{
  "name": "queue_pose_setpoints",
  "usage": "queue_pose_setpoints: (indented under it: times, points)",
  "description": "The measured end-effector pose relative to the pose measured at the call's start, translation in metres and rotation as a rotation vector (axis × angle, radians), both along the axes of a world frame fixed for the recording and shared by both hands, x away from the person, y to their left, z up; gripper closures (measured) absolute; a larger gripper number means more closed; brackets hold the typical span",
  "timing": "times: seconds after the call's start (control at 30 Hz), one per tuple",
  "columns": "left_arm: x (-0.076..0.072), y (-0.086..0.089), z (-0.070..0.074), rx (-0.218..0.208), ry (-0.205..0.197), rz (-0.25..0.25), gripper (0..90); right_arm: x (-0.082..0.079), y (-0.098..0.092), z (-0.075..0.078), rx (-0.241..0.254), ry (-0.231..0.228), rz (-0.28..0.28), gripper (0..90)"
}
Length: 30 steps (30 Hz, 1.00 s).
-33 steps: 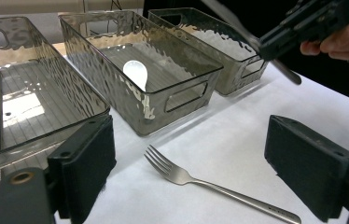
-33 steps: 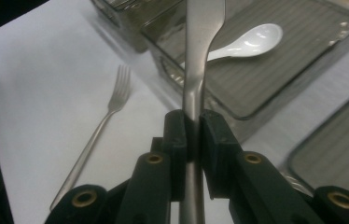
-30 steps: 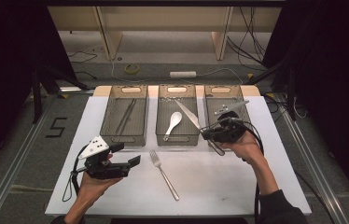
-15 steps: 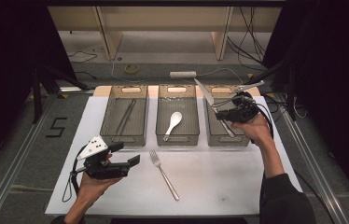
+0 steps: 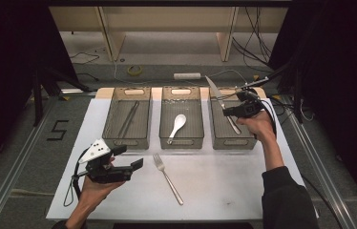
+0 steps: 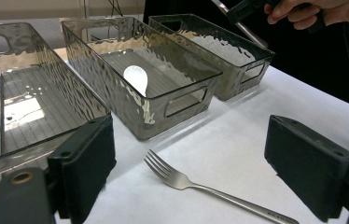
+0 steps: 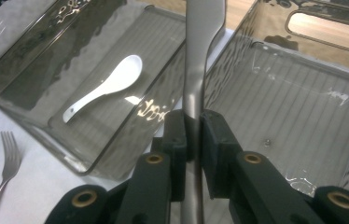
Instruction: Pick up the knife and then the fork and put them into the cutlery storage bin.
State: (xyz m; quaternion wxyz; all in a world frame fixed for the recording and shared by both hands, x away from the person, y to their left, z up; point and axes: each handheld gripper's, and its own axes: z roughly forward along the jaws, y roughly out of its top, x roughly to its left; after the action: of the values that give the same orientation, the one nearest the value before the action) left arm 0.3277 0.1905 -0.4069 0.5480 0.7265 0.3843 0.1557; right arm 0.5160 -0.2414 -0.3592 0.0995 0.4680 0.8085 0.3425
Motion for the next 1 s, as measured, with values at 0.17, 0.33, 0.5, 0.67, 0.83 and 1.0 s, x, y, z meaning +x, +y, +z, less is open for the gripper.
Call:
queue_pose_setpoints:
  times: [0.17,0.33,0.5,0.67,0.83,1.0]
  points:
    - [0.000,0.000,0.000,-0.002,0.002,-0.001,15.8,0.008,-0.002,-0.007,-0.014,0.016,-0.024,81.7]
    - [0.000,0.000,0.000,-0.003,0.002,-0.004,15.8,0.015,-0.005,-0.014,-0.031,0.040,-0.057,81.7]
    - [0.000,-0.001,0.000,-0.003,0.003,-0.005,15.8,0.019,-0.007,-0.020,-0.042,0.059,-0.081,81.7]
    - [-0.001,-0.001,0.000,-0.002,0.004,-0.006,15.8,0.021,-0.006,-0.030,-0.043,0.082,-0.108,81.6]
    - [-0.001,-0.001,0.000,-0.001,0.004,-0.006,15.8,0.023,-0.006,-0.038,-0.046,0.100,-0.132,81.6]
    - [-0.001,-0.001,0.000,0.000,0.004,-0.007,15.8,0.023,-0.005,-0.046,-0.048,0.121,-0.151,81.5]
